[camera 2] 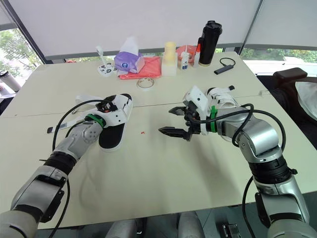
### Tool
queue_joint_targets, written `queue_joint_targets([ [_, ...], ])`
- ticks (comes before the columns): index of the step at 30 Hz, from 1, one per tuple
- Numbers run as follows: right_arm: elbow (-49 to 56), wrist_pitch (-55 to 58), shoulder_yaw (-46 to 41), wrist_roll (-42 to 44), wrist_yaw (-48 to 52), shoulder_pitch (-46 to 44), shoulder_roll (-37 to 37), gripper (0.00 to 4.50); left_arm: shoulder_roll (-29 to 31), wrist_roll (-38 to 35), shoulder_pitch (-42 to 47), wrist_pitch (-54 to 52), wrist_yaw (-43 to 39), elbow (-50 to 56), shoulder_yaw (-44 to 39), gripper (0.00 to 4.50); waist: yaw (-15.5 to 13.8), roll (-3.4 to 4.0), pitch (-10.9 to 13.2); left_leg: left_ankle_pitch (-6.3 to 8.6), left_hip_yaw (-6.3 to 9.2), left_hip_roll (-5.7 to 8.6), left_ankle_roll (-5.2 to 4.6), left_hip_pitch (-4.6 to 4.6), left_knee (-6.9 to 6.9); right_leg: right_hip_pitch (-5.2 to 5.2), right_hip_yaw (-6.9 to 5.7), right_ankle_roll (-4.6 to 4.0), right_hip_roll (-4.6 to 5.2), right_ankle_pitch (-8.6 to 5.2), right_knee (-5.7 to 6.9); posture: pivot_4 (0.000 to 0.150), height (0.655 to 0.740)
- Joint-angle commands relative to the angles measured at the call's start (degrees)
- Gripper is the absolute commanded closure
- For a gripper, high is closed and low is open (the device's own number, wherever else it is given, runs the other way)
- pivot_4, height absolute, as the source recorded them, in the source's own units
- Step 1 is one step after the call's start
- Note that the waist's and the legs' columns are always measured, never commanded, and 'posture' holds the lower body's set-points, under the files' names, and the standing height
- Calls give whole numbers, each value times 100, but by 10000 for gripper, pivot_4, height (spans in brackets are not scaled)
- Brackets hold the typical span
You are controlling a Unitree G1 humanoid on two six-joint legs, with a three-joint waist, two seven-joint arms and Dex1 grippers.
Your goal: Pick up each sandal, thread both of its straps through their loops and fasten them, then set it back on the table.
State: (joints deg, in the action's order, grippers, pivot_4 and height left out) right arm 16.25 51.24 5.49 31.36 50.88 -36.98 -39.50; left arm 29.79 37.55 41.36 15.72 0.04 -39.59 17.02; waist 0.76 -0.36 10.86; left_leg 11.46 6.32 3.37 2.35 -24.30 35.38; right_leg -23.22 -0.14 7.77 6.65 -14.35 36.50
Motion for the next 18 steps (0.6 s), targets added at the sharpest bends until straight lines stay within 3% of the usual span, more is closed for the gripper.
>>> queue_joint_targets([
  [1,100,-117,-126,-13,-30,-88,-24,0,63,-17,-37,83,42,-148,51,34564,-12,2,-3,0,0,0,0,2,0,1,0,0,0,0,2,1500,7400],
  [3,108,-115,-132,-13,-44,-80,-23,0,97,-32,-87,109,43,-124,61,42966,-14,3,-5,0,0,1,0,9,0,9,0,0,1,0,4,1500,7400],
  [4,106,-120,-134,-15,-51,-77,-24,0,134,-19,-121,129,60,-79,68,44644,-10,3,-6,0,-1,1,1,18,0,16,1,0,2,0,4,1500,7400],
  [12,77,-146,-185,-28,-121,-56,-34,0,382,-509,-128,1237,-444,417,24,44644,3,2,-5,0,-2,0,1,26,-8,18,2,0,2,-1,3,1500,7400],
  [18,-34,-212,-249,-84,-170,-90,-54,0,505,-1620,235,2902,-1967,398,87,44644,-14,-3,-2,-1,-1,2,2,-10,-4,-11,3,-1,6,0,-4,1500,7400],
])
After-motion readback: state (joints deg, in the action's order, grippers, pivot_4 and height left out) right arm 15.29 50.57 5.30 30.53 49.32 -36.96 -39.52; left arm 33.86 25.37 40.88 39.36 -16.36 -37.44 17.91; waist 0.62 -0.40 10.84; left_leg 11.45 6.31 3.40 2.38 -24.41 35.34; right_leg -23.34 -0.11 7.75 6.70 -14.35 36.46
